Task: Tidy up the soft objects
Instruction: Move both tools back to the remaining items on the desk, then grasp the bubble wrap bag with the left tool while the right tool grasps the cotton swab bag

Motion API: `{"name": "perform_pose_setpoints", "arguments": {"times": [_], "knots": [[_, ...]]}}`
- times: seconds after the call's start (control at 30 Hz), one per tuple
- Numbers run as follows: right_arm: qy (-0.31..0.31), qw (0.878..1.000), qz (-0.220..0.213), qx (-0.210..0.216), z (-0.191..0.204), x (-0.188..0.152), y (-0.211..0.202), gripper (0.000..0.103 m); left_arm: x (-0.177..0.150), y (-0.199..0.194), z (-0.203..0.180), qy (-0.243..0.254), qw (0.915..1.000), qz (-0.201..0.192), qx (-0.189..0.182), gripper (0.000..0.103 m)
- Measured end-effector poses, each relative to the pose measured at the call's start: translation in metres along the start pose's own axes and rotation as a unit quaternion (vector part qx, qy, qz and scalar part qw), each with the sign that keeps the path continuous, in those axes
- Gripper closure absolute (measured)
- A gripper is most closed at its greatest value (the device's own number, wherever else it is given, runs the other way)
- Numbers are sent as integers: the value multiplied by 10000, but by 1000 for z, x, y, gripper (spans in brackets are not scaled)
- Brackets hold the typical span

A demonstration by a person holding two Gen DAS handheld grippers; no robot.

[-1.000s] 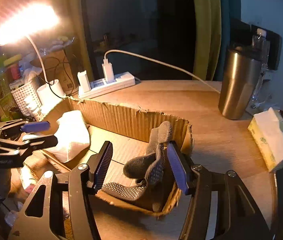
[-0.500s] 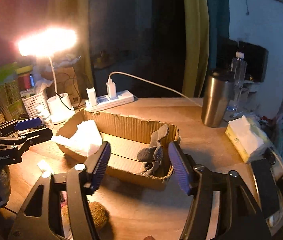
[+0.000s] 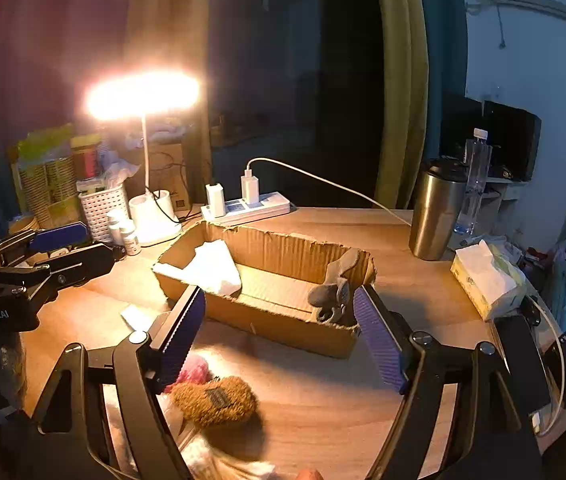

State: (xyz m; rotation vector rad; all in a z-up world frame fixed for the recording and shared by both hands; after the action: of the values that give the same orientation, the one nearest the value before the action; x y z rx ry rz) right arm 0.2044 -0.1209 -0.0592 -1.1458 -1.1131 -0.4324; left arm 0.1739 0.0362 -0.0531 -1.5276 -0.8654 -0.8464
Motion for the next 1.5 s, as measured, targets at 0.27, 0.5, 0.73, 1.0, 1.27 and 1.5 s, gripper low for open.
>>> {"name": "perform_pose_setpoints", "arguments": {"times": [0.27,0.5,0.73,1.0,1.27,1.5], "knots": [[21,9999,133,87,10,-21,-12,23,-20,-14,-5,-65,9999,107,-29,17],[52,9991,414,109,15,-48,-11,23,-43,-17,-4,-203,9993,308,-39,17],[7,9968,754,247,25,-77,-8,23,-69,-14,-7,-267,9979,580,-76,17],[48,9944,1006,322,28,-98,-2,23,-91,-10,-10,-289,9959,845,-126,17],[110,9906,1298,427,31,-117,5,23,-104,-7,-8,-301,9944,1007,-117,17],[214,9865,1560,452,31,-135,11,23,-117,-4,-8,-319,9924,1179,-121,17]]}}
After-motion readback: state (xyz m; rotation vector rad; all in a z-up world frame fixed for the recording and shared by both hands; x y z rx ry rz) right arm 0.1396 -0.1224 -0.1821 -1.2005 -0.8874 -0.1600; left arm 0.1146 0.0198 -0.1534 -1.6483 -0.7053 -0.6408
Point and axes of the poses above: each gripper's, at about its wrist camera, not at the fingertips, and y roughly the way its jaws point, z to its left, x to its top, the point moved 9 cm from there along y, roughly the way its jaws point, and after that the axes turned 3 degrees about y, right-handed, at the moved point
